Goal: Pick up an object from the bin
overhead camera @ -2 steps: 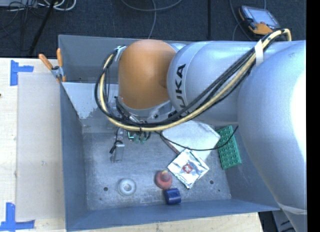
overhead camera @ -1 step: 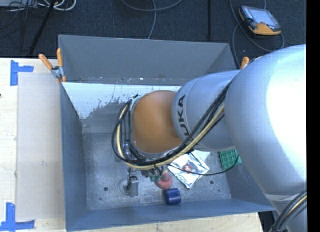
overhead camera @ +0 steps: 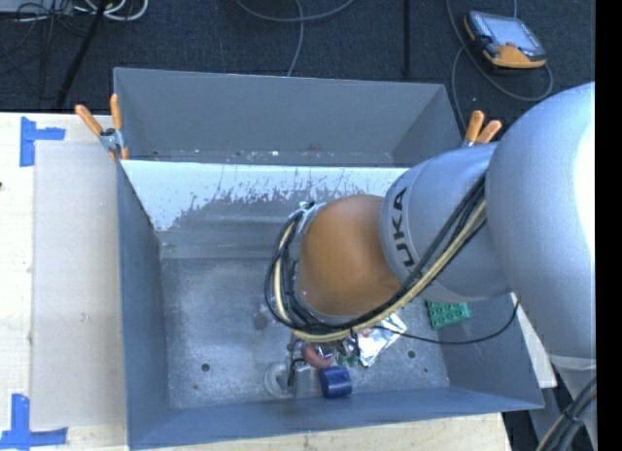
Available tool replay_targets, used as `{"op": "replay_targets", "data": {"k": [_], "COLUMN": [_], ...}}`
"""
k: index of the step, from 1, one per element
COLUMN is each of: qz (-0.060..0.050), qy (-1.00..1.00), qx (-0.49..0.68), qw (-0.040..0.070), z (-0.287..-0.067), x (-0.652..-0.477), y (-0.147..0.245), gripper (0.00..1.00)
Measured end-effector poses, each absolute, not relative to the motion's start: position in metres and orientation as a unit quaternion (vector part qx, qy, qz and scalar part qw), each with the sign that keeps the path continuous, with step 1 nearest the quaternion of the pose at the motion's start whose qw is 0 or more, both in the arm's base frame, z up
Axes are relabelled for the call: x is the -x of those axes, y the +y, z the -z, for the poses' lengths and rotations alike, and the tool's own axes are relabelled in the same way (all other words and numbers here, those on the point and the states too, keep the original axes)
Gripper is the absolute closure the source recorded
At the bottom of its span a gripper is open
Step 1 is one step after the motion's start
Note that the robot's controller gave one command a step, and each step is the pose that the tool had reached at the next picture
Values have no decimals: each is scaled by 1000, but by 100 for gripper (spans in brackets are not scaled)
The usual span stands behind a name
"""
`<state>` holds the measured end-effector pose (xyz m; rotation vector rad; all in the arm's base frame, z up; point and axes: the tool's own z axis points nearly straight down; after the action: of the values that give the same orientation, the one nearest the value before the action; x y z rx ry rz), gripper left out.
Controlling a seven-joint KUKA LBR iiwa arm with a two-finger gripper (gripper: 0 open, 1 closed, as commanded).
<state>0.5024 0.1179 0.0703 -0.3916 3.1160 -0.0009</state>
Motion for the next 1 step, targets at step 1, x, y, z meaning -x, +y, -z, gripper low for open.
{"op": "replay_targets", "data": {"k": [1], "qz": [0], "qy": [998], "qx": [59], "qw": [-1], "z": [-70], "x": [-510], "y": [68], "gripper": [0]}}
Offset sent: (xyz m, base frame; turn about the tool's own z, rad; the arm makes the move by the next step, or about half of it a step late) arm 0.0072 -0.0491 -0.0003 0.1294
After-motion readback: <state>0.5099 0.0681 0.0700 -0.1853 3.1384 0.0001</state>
